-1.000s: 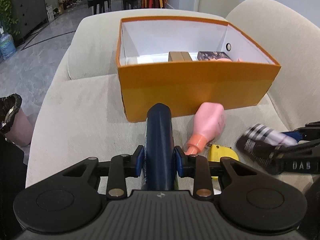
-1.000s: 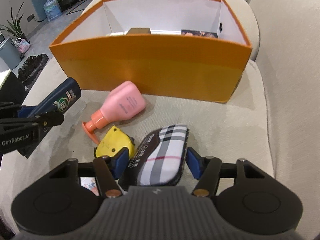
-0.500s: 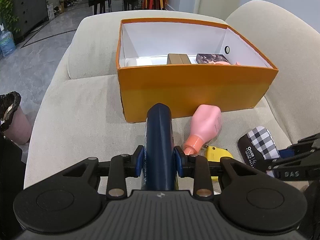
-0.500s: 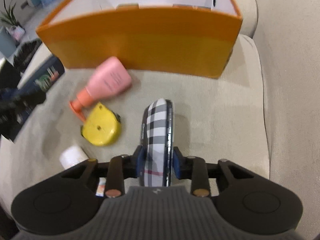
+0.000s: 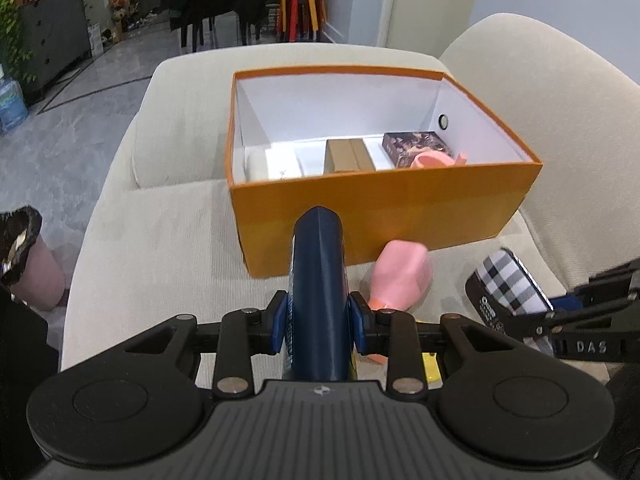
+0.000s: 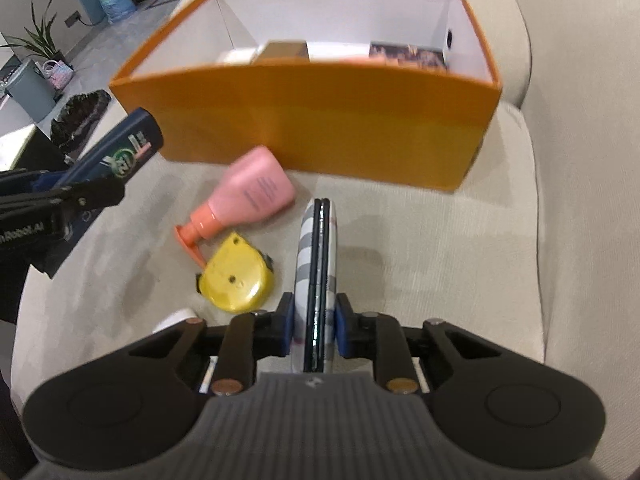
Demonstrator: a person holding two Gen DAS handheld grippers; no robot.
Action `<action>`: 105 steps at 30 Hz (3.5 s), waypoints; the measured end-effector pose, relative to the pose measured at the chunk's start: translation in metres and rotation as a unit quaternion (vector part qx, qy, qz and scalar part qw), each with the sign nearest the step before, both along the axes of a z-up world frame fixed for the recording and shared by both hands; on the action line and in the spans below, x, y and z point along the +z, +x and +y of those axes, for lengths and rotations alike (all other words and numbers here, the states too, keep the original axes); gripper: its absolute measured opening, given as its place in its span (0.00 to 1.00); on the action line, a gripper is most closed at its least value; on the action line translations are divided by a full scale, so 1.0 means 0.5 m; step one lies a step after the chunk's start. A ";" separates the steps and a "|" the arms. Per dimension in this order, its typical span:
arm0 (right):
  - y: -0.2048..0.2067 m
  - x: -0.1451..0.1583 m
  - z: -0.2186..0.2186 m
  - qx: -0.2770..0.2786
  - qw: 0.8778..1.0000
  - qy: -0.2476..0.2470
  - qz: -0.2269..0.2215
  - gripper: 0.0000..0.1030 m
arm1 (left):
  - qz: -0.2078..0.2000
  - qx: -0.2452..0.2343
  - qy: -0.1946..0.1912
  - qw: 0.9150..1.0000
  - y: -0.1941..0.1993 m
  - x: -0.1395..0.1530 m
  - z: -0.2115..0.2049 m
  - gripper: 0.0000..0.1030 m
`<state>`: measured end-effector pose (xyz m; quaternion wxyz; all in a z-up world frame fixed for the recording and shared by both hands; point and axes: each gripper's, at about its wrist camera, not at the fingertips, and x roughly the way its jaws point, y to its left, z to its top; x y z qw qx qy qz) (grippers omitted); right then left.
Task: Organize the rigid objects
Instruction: 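Lift the plaid case and blue spray can and carry them over the orange box, then lower the plaid case in with the right tool while the left tool drops the spray can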
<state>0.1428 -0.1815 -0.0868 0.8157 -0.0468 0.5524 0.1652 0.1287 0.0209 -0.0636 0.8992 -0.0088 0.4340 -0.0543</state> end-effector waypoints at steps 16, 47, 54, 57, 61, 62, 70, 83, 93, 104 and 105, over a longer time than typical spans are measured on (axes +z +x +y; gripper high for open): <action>0.054 0.179 -0.010 0.003 0.996 0.013 -0.085 0.19 | -0.047 -0.004 -0.017 0.999 0.055 0.114 -0.004 0.35; 0.313 0.185 0.019 -0.017 0.995 -0.012 -0.098 0.19 | -0.018 0.029 0.005 0.999 0.254 0.050 0.027 0.35; 0.365 0.152 0.036 -0.022 0.995 -0.016 -0.093 0.19 | -0.008 0.043 0.004 0.999 0.294 0.027 0.030 0.35; 0.387 0.139 0.045 -0.021 0.996 -0.016 -0.089 0.19 | -0.005 0.048 0.003 0.999 0.311 0.022 0.034 0.35; 0.413 0.119 0.062 -0.018 0.996 -0.017 -0.082 0.19 | 0.001 0.054 0.005 0.999 0.329 0.008 0.033 0.35; 0.417 0.114 0.066 -0.017 0.996 -0.017 -0.081 0.19 | 0.003 0.056 0.005 0.998 0.332 0.004 0.034 0.35; 0.447 0.073 0.096 -0.011 0.998 -0.008 -0.068 0.19 | 0.009 0.058 0.021 0.998 0.348 -0.018 0.026 0.35; 0.480 0.014 0.122 -0.012 0.999 0.013 -0.027 0.19 | 0.012 0.047 0.090 0.995 0.361 -0.034 -0.030 0.35; 0.491 -0.017 0.125 -0.015 1.000 0.023 0.002 0.19 | 0.021 0.047 0.113 0.992 0.369 -0.037 -0.051 0.49; 0.493 0.009 0.100 -0.028 0.999 -0.029 -0.032 0.29 | 0.019 0.048 0.101 0.994 0.362 -0.026 -0.042 0.56; 0.492 0.011 0.093 -0.032 0.998 -0.033 -0.034 0.29 | 0.019 0.048 0.099 0.994 0.362 -0.025 -0.042 0.56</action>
